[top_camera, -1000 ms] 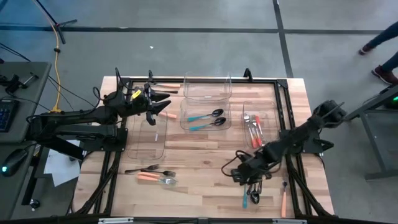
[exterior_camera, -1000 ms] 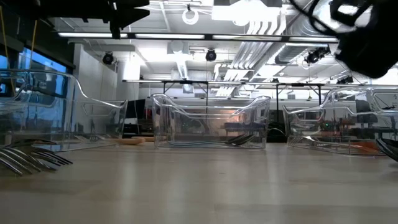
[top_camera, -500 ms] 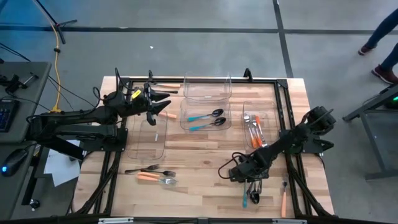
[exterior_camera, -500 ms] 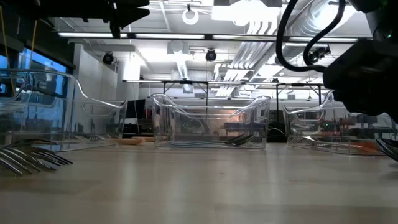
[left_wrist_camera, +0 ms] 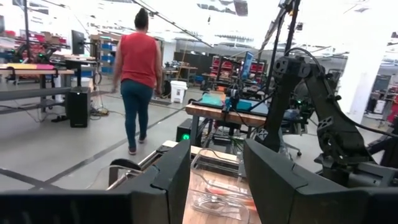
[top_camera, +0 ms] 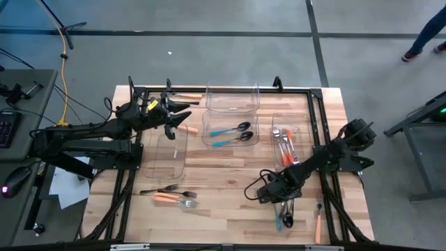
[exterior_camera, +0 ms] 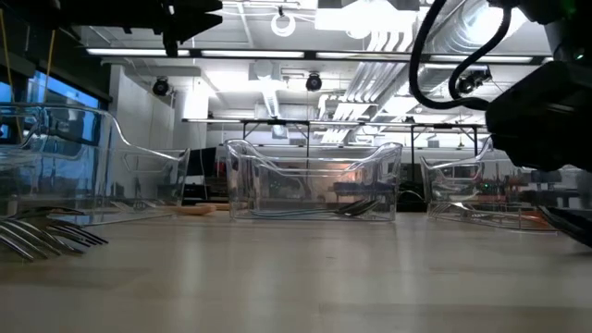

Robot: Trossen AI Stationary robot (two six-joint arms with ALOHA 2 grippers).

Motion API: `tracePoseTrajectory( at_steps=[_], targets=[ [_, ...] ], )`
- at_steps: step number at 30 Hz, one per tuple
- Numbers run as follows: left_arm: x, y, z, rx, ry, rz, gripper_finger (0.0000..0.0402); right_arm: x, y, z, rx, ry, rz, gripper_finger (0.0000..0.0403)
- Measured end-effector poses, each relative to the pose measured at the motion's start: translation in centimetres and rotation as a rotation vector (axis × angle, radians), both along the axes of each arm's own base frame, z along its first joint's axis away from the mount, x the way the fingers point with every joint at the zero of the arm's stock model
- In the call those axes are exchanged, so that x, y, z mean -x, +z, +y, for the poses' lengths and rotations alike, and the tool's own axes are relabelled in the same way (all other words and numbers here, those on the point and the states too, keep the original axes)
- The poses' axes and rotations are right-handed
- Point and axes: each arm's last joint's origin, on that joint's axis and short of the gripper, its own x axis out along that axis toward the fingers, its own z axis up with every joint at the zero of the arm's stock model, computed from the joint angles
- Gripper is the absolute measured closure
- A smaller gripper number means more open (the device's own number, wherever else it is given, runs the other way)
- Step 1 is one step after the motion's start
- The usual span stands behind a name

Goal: Sort silverware by color (type)
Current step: Put the blue spoon into the middle transparent bin

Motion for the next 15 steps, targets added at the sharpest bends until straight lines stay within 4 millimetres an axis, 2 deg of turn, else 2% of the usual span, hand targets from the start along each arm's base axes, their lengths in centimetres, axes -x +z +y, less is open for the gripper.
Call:
tracePoseTrajectory(
  at_steps=[9,15],
  targets=[
    [0.0,0.0,0.1,0.004,0.026,-0.001,0.0265,-0.8,0.1,-0.7,0.015,0.077,-0.082,0.0398],
    [0.0,0.0,0.1,0.003,0.026,-0.004,0.0265,-2.5,1.5,-2.0,0.037,0.266,-0.324,0.0401]
  ],
)
